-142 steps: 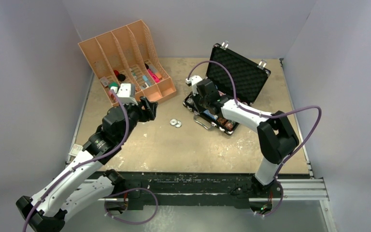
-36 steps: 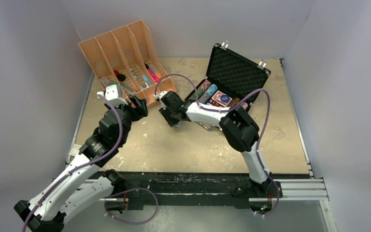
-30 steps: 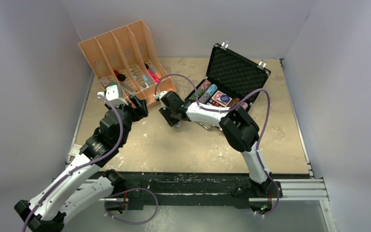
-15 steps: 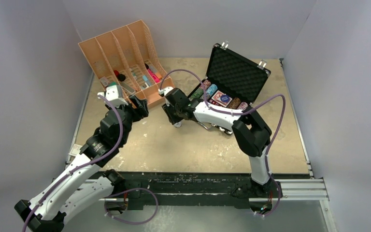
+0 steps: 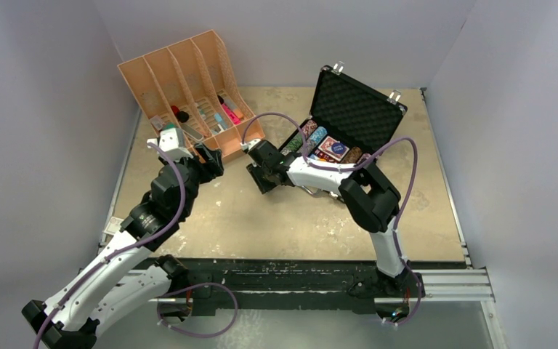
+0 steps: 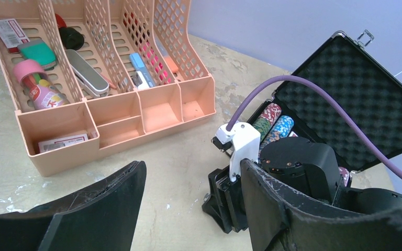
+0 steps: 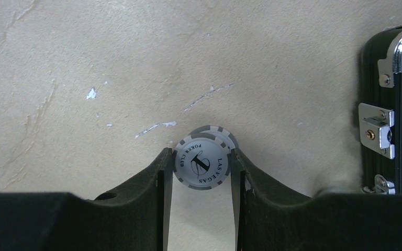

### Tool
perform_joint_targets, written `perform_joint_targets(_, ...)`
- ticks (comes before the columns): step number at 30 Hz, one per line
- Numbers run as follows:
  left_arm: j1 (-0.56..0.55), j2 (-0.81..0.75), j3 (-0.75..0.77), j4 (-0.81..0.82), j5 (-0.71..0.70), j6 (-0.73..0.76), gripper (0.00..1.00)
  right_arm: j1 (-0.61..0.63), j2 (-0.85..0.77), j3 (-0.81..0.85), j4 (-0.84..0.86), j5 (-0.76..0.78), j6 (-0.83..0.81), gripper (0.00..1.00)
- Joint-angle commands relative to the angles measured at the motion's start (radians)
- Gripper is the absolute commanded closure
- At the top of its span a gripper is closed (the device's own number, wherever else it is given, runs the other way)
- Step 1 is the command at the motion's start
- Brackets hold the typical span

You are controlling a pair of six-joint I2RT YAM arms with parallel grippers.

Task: Pack up texas hold em set

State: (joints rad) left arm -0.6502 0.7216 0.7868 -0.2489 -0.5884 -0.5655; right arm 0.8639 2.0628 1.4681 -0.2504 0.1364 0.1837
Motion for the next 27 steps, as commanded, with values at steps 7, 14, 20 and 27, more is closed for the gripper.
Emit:
perform_joint_targets(7,0.003,0.004,-0.008,0.042,-0.001,-0.011,0.34,0.001,0.001,0.005,0.019,0.085,0.018,0.60)
perform_joint_targets(14,0.001,0.002,-0.009,0.043,-0.001,-0.011,0.34,0.001,0.008,0.020,-0.008,0.039,0.021,0.47)
perform_joint_targets(20,0.002,0.003,-0.010,0.045,0.001,-0.011,0.34,0.002,0.022,0.029,-0.041,0.015,0.024,0.41)
perform_joint_targets(27,0.002,0.001,-0.009,0.045,-0.001,-0.010,0.34,0.002,0.028,0.040,-0.063,0.007,0.037,0.41)
